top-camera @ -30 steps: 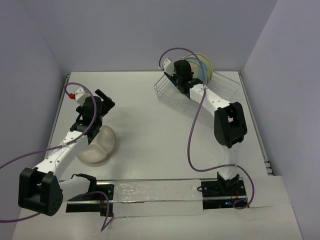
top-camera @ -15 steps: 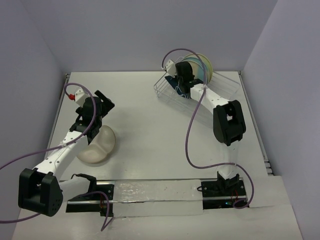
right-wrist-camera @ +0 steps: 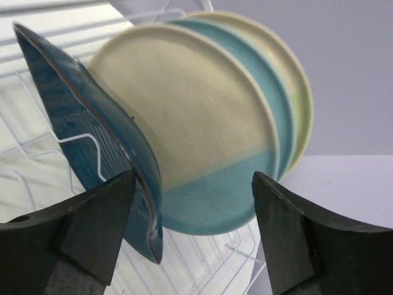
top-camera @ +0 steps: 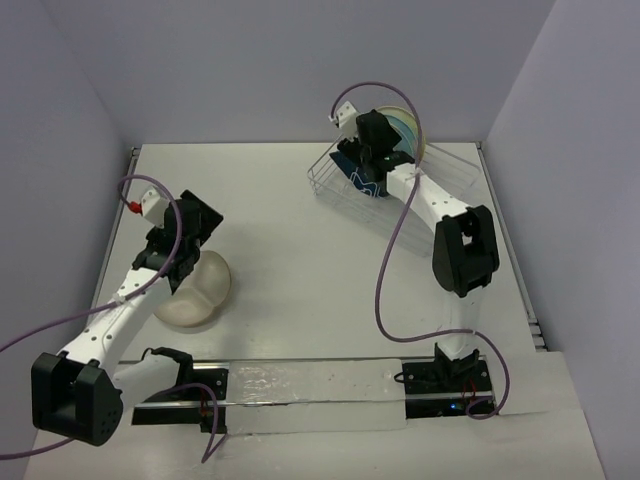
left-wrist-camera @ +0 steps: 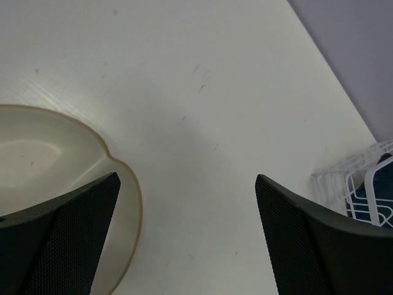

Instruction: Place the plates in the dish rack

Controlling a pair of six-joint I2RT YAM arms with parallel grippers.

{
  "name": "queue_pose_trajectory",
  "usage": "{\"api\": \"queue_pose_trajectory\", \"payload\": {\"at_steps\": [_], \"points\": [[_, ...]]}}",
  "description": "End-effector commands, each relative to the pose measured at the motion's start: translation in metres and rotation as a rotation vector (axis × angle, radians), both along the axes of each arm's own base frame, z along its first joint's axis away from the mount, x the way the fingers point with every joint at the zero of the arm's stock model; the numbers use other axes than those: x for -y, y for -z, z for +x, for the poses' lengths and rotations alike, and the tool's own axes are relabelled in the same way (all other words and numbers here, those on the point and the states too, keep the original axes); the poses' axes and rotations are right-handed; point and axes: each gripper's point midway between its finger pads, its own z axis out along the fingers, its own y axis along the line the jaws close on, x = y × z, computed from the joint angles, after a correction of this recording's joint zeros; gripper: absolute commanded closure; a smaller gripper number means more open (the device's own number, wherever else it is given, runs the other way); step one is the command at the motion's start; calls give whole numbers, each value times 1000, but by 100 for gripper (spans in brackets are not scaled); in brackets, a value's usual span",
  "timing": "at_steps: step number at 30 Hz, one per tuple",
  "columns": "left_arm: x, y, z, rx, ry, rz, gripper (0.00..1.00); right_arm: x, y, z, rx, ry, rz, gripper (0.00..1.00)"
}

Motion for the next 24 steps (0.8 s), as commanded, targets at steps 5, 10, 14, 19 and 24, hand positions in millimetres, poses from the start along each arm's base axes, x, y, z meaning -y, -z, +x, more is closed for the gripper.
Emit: {"api": "queue_pose_trajectory", "payload": {"at_steps": [5, 10, 14, 19, 24], "points": [[-26, 14, -41, -99, -199, -94, 1, -89, -133, -66, 82, -397, 512, 2], [-28, 33, -62, -149, -251, -176, 1, -159, -120, -112, -150, -648, 697, 2], [-42, 45, -89, -191, -353, -199, 1, -211, -103, -138, -300, -738, 801, 2], [-53, 48, -95, -129, -365, -207, 1, -284, -45, -189, -655, -769, 963, 1], [-55, 45, -81, -112, -308, -160, 1, -329, 15, -233, -847, -640, 1015, 2]]}}
